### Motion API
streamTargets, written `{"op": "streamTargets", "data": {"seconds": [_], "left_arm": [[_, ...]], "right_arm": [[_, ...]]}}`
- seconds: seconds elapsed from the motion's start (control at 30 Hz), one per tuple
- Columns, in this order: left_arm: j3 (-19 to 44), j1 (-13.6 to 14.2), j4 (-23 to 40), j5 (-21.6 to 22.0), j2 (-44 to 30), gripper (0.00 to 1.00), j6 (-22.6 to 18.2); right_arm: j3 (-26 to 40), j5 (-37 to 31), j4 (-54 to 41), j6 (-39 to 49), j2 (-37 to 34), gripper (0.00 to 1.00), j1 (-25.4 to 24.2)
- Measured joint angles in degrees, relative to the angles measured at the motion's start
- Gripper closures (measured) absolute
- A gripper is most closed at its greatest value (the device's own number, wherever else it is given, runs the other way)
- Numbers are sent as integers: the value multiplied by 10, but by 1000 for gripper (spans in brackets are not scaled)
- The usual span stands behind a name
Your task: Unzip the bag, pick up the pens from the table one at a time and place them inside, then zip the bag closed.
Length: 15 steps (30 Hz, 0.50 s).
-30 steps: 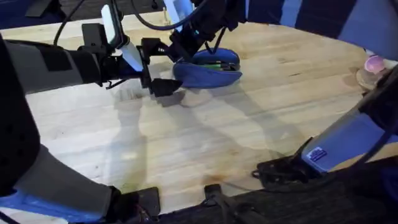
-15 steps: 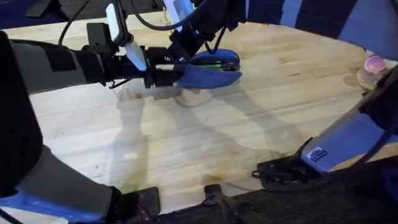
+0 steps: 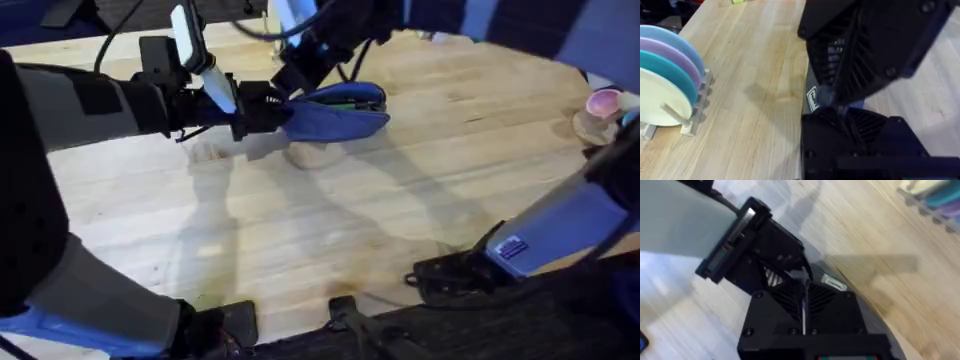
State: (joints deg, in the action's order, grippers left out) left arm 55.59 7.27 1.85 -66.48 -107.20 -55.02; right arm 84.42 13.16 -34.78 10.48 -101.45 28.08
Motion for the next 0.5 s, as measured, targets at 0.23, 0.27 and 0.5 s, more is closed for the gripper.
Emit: {"op": "streamTargets", "data": {"seconds": [0.23, 0.27, 0.5], "left_arm": [[5, 3, -1, -1, 0, 957, 0], [5, 3, -1, -1, 0, 957, 0], [5, 4, 1, 3, 0, 957, 0]], "right_arm": [[0, 10, -64, 3, 33, 971, -52], [0, 13, -72, 6, 33, 969, -59], [0, 23, -106, 19, 32, 968, -113]]}}
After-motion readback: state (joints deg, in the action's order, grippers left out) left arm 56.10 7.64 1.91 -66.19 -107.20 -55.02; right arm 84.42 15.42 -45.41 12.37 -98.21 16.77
